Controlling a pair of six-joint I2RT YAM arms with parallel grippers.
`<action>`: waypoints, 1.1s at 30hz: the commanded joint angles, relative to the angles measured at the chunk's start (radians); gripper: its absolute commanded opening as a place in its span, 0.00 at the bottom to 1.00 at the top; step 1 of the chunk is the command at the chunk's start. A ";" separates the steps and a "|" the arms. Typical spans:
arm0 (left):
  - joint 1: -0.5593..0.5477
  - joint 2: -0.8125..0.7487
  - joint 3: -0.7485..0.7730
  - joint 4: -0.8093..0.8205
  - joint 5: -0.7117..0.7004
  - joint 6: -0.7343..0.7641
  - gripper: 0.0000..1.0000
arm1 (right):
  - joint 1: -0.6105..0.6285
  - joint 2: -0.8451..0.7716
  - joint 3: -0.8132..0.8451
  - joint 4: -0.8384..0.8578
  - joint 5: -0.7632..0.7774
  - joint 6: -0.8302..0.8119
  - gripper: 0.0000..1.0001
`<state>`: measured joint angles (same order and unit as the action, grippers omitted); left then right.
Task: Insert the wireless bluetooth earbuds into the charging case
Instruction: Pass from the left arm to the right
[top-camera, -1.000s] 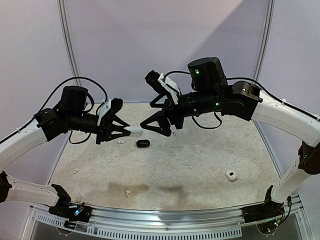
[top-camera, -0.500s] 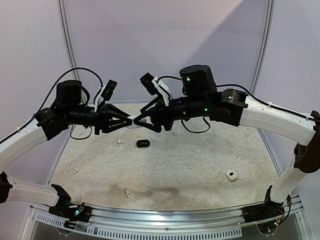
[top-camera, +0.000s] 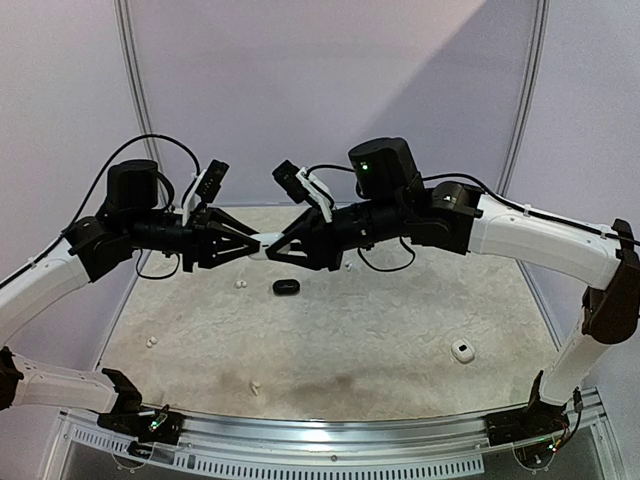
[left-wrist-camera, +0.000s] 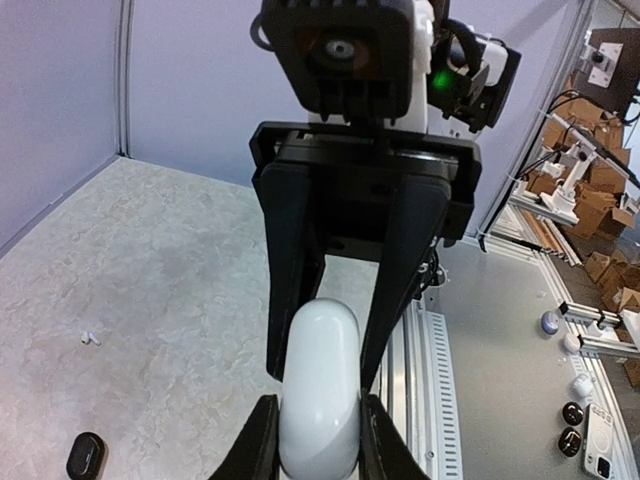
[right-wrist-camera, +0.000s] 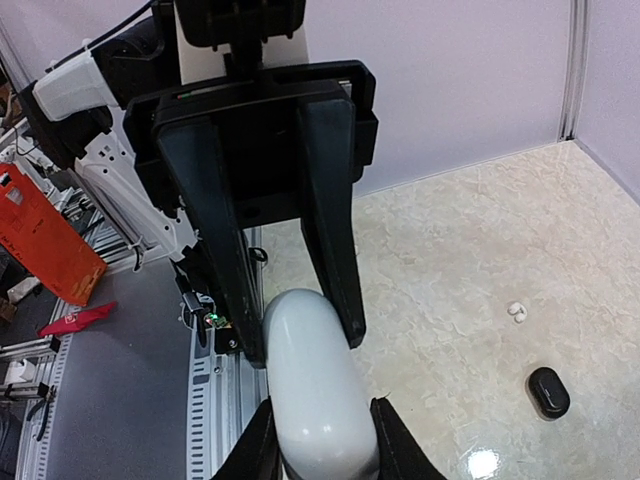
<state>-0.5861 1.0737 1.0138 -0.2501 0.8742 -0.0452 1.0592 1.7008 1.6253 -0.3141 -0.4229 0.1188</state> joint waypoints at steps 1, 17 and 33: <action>0.000 -0.009 -0.001 0.003 0.004 0.008 0.00 | -0.006 0.007 0.017 -0.003 -0.003 -0.002 0.13; -0.023 -0.229 -0.168 0.136 -0.418 1.028 0.90 | -0.033 -0.024 0.030 -0.016 0.022 0.130 0.00; -0.096 -0.032 -0.524 1.139 -0.582 1.857 0.87 | -0.056 0.126 0.190 -0.038 -0.091 0.490 0.00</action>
<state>-0.6571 1.0447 0.4973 0.6678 0.3580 1.7256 1.0199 1.7950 1.7958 -0.3244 -0.4904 0.5262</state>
